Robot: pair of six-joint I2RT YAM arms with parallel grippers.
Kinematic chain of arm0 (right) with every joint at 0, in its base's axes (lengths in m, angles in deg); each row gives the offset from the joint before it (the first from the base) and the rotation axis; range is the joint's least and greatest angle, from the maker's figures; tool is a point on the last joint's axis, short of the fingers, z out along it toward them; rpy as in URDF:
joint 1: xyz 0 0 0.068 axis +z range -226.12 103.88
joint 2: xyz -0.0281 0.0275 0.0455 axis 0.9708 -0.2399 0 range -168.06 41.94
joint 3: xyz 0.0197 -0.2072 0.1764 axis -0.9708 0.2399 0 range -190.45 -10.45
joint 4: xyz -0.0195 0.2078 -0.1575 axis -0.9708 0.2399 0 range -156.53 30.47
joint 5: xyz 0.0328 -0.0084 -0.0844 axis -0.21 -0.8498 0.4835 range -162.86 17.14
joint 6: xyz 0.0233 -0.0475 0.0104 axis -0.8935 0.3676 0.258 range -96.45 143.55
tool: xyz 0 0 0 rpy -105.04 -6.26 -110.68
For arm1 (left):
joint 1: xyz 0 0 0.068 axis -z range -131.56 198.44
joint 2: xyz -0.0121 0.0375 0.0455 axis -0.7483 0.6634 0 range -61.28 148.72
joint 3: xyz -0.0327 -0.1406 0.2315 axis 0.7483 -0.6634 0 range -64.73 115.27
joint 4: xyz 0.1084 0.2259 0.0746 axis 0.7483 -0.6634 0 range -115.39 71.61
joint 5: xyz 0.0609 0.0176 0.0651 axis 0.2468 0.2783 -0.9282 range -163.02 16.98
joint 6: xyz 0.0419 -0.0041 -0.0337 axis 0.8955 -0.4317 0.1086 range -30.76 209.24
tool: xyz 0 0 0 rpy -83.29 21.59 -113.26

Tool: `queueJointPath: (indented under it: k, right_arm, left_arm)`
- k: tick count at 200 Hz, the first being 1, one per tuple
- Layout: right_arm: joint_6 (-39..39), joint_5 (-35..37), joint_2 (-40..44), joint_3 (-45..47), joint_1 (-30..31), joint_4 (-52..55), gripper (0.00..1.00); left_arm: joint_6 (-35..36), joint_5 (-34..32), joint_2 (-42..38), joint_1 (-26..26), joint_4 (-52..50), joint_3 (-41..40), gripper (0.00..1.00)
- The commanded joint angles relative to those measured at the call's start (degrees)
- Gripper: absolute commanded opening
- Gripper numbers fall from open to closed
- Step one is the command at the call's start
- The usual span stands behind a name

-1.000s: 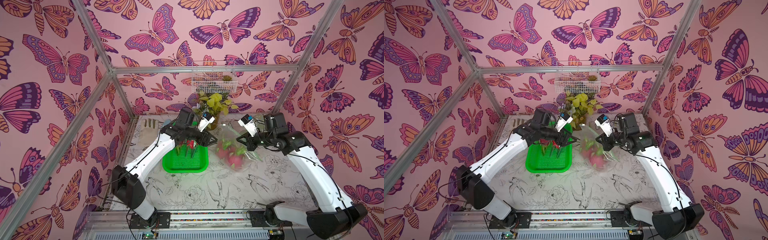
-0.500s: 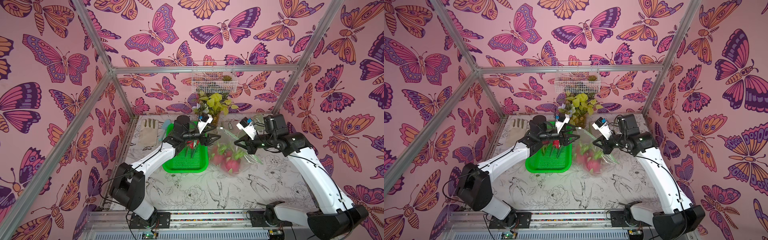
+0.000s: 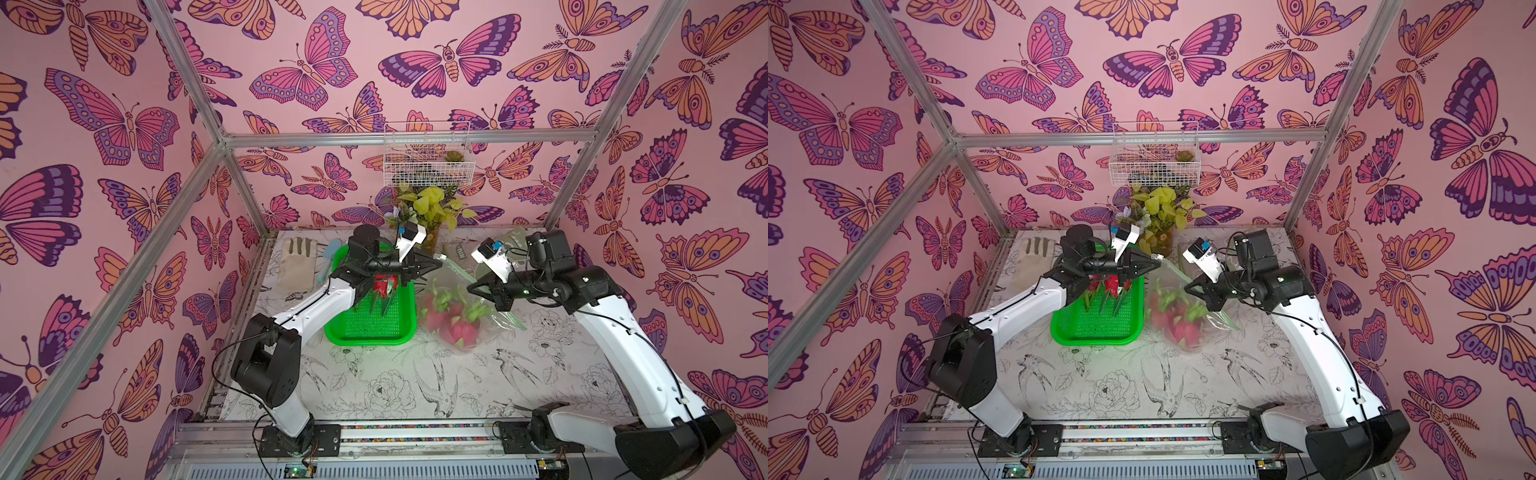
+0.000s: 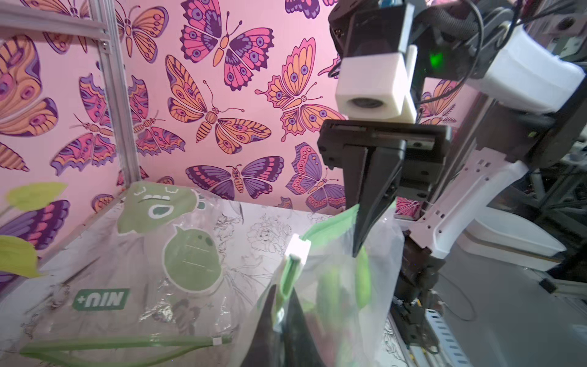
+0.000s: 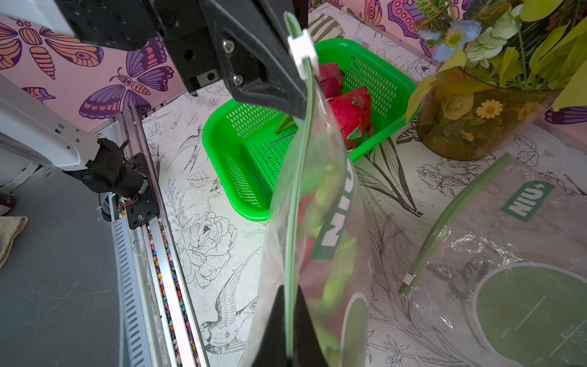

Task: Open the zip-top bag and take out the dragon fruit
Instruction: Pick up the zipper food storage bag at the corner of the board, then unzip the zipper on the zipper food storage bag.

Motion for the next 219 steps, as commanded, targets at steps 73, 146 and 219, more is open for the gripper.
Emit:
queueJointPath:
  k: [73,146,219]
  right_arm:
    - [-5.8,3.5,-8.9,-20.6,2.5,5.1,0.47]
    - [7.0,7.0,-17.8,-29.6,6.9,12.6,0.55]
    - [11.6,8.0,-19.1,-29.6,6.9,11.2,0.36]
  left_arm:
    - [0.3,-11.4,-2.5,1.9,-12.7,4.4,0.00]
    - [-0.1,-17.6,-3.8,5.3,-17.5,5.5,0.00]
    - [-0.8,-16.3,-3.8,5.5,-19.0,6.8,0.00]
